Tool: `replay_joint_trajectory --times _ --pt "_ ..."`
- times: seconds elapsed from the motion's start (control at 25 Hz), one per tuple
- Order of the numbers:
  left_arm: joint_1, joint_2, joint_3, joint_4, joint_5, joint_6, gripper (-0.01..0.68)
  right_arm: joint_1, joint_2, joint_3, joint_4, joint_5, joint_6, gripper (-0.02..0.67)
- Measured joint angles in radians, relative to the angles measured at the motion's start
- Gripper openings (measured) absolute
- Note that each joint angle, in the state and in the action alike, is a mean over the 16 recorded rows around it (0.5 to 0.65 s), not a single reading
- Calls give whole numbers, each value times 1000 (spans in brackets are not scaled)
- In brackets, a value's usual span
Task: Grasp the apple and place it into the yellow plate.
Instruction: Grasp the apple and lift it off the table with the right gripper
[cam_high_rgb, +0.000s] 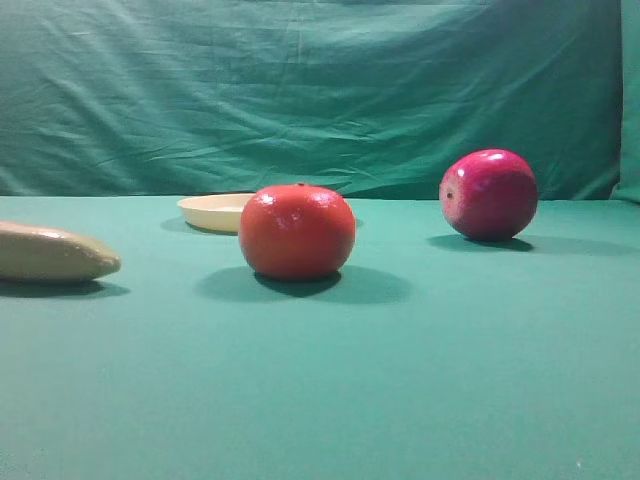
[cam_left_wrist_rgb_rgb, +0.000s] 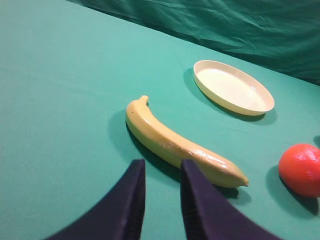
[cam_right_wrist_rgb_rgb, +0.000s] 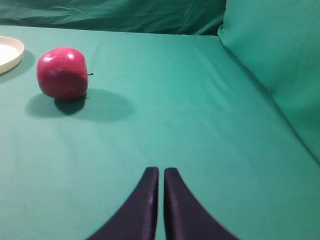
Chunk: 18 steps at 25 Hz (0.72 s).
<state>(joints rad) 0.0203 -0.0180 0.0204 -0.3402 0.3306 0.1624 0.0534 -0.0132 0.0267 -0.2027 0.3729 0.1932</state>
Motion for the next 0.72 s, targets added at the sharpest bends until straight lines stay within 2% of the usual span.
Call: replay_joint_trajectory --times 0.72 --pt "0 0 0 0 0 0 157 0 0 0 -1 0 0 0"
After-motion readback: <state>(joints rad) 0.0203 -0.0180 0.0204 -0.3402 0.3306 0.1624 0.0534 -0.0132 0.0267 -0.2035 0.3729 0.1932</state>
